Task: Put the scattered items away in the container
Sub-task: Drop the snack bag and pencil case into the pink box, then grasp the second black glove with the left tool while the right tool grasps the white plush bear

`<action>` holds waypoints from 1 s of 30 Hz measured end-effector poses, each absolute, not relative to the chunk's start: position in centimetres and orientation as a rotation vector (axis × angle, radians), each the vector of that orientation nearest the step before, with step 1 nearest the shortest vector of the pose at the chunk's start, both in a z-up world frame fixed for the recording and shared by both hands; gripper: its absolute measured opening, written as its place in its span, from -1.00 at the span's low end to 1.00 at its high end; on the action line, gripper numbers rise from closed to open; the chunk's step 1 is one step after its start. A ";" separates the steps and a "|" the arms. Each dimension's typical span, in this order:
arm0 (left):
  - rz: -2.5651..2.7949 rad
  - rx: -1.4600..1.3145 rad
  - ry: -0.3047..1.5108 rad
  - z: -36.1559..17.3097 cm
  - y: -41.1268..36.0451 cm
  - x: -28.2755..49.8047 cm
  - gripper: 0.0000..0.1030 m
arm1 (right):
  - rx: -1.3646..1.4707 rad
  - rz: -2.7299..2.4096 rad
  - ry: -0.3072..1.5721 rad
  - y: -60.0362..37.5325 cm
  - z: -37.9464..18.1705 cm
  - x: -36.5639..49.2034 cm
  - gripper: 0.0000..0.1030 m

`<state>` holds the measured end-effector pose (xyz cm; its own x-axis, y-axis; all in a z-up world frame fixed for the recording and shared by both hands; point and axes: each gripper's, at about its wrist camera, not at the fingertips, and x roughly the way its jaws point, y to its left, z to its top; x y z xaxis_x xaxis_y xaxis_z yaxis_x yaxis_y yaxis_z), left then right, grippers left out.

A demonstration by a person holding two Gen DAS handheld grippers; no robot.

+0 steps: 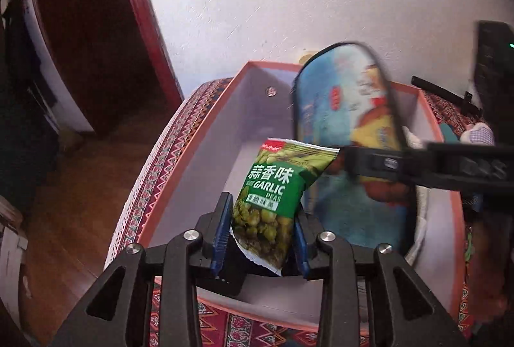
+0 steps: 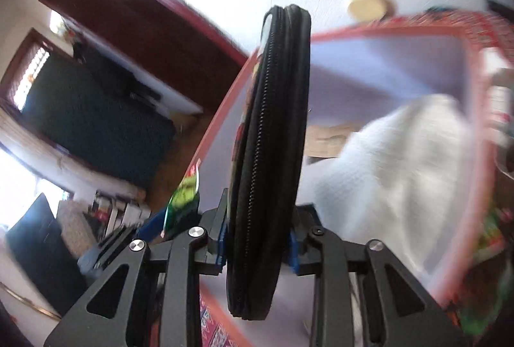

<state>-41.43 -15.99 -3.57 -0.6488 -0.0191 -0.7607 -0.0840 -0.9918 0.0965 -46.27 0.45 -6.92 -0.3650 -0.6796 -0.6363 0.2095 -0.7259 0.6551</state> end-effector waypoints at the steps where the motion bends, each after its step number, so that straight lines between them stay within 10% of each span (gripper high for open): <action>1: 2.822 -1.309 0.187 -3.8 -16.3 -41.5 -0.06 | 1.351 -2.123 -0.630 0.0 -7.4 -47.1 -0.29; 5: 2.847 -1.277 0.177 -3.3 -16.5 -39.6 0.45 | 1.358 -2.351 -0.554 2.6 -6.5 -46.2 0.58; 30: 2.359 -1.172 0.281 -4.1 14.1 -18.6 0.57 | 1.270 -2.612 -1.135 38.9 -6.4 -11.0 0.62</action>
